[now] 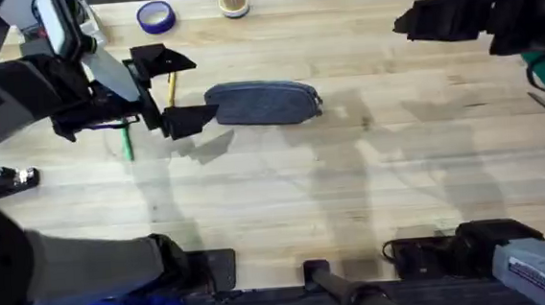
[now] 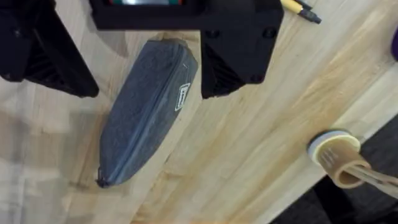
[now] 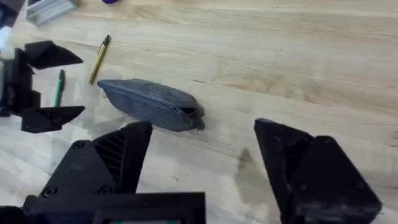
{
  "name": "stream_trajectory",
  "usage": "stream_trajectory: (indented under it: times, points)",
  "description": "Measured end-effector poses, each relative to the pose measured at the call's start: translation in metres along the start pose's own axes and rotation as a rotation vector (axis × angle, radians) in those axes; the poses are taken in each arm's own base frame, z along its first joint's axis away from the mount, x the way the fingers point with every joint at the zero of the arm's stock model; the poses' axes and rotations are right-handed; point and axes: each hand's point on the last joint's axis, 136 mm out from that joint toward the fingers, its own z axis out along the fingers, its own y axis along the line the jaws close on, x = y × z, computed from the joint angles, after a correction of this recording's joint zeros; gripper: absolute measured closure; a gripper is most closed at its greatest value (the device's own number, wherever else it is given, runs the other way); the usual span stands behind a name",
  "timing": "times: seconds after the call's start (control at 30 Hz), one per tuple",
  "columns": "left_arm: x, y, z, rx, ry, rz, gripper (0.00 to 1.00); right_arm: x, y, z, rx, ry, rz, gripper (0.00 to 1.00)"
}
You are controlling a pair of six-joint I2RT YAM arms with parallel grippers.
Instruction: Unzip the bag, pick up the pens from the table one at a time and place them inside, then zip the bag closed.
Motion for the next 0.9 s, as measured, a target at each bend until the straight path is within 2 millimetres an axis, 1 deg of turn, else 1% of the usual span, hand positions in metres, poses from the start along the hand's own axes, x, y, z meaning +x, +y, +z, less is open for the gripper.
stream_trajectory:
  times: [0.17,0.3,0.43,0.67,0.77,0.9]
  points:
    - [0.013,0.001,0.006,0.027,-0.021,-0.005,0.008,0.0,-0.001,0.002,0.0,0.006,0.003,0.005]
    - [0.024,0.008,0.012,0.031,-0.038,0.017,0.008,0.004,-0.002,0.009,-0.003,0.033,0.01,0.005]
    - [0.032,0.012,0.021,0.042,-0.048,0.051,0.008,0.01,0.0,0.016,-0.015,0.068,0.012,0.005]
    - [0.034,0.007,0.04,0.091,-0.053,0.084,0.008,0.013,0.004,0.021,-0.027,0.087,0.006,0.005]
    - [0.033,0.005,0.043,0.099,-0.049,0.092,0.008,0.013,0.004,0.021,-0.028,0.088,0.006,0.005]
    - [0.038,0.006,0.043,0.097,-0.023,0.083,0.008,0.013,0.004,0.021,-0.028,0.088,0.006,0.005]
